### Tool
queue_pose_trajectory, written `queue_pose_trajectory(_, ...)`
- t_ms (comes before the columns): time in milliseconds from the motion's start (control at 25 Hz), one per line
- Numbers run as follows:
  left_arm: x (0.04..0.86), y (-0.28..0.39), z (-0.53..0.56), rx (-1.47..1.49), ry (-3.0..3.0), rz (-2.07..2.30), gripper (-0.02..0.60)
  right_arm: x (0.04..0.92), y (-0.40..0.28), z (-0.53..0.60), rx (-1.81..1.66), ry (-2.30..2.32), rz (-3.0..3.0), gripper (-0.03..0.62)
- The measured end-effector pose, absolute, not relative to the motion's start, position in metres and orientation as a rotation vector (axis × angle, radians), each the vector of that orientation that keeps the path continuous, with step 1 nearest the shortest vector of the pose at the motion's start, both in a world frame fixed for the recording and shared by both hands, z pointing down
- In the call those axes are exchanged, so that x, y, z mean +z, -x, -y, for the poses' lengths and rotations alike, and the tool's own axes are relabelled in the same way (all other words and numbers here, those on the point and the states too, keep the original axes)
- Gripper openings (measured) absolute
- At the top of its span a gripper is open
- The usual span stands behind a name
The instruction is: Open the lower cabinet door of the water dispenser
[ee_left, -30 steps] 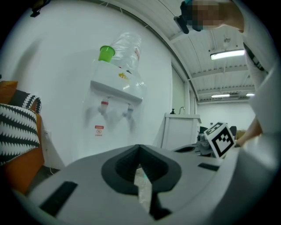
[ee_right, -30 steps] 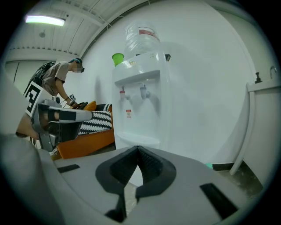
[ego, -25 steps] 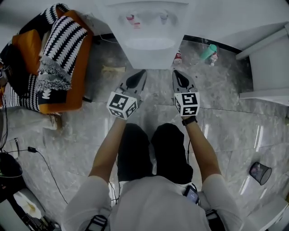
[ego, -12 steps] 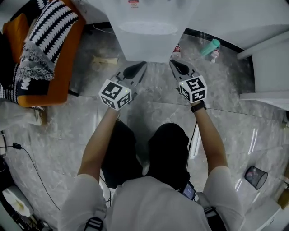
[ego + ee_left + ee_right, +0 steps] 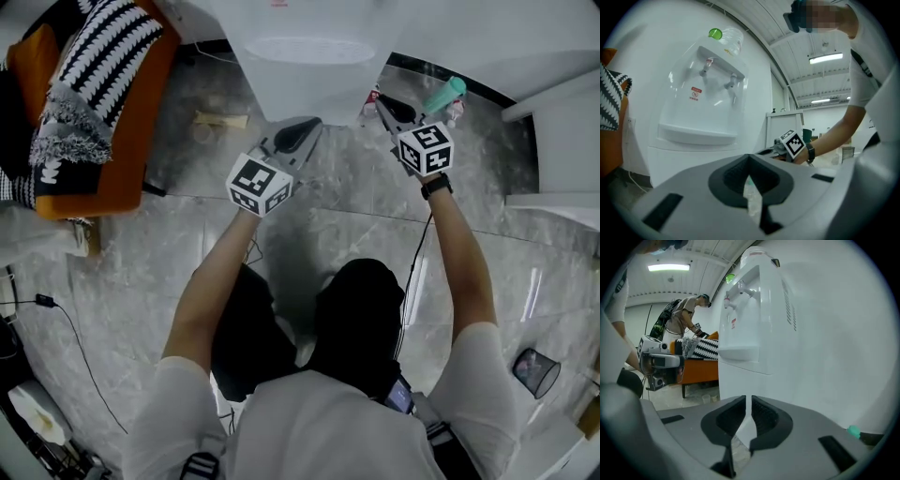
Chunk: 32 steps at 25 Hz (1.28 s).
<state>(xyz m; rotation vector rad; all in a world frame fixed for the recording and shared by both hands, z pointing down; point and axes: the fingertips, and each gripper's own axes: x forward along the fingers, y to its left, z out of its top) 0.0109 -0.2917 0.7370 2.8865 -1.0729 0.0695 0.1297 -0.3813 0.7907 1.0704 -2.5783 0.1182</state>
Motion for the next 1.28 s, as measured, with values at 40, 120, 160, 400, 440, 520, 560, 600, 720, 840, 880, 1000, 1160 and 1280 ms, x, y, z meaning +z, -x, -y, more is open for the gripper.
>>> queue_pose_trajectory(40,0.738,-0.017,0.294,0.07,-2.895,1.061,0.009,0.794,-0.129,0.387,0.121,-1.057,2.574,0.044)
queue_pose_trajectory(120,0.741,-0.027,0.297,0.063,-2.899,1.045,0.009,0.801,-0.126,0.395,0.122,-1.031,2.559,0.127)
queue_pose_trajectory(160,0.743,-0.032,0.298,0.058,-2.895,1.042,0.009,0.804,-0.124,0.398,0.121,-1.023,2.557,0.146)
queue_pose_trajectory(400,0.753,-0.044,0.309,0.106,-2.872,1.013,0.009,0.806,-0.124,0.428,0.063,-1.104,2.516,0.223)
queue_pose_trajectory(440,0.754,-0.045,0.312,0.105,-2.874,1.006,0.009,0.803,-0.124,0.435,0.062,-1.125,2.523,0.235)
queue_pose_trajectory(520,0.756,-0.047,0.314,0.096,-2.887,0.993,0.009,0.799,-0.121,0.444,0.075,-1.137,2.557,0.256)
queue_pose_trajectory(560,0.757,-0.048,0.313,0.086,-2.892,0.989,0.009,0.798,-0.119,0.446,0.081,-1.123,2.57,0.266)
queue_pose_trajectory(600,0.758,-0.048,0.312,0.071,-2.893,0.989,0.009,0.799,-0.115,0.448,0.087,-1.1,2.577,0.275)
queue_pose_trajectory(720,0.762,-0.048,0.307,0.023,-2.875,0.984,0.009,0.803,-0.107,0.452,0.087,-1.035,2.582,0.303)
queue_pose_trajectory(840,0.769,-0.049,0.302,0.037,-2.874,0.96,0.009,0.802,-0.107,0.455,0.078,-1.005,2.59,0.314)
queue_pose_trajectory(880,0.77,-0.048,0.301,0.044,-2.875,0.956,0.009,0.801,-0.107,0.456,0.079,-1.005,2.59,0.314)
queue_pose_trajectory(1000,0.773,-0.041,0.297,0.063,-2.874,0.957,0.009,0.8,-0.108,0.456,0.112,-1.016,2.584,0.31)
queue_pose_trajectory(1160,0.777,-0.032,0.292,0.11,-2.881,0.962,0.009,0.801,-0.109,0.455,0.16,-1.029,2.571,0.29)
queue_pose_trajectory(1280,0.775,-0.026,0.289,0.101,-2.872,0.979,0.009,0.801,-0.109,0.454,0.188,-1.032,2.543,0.282)
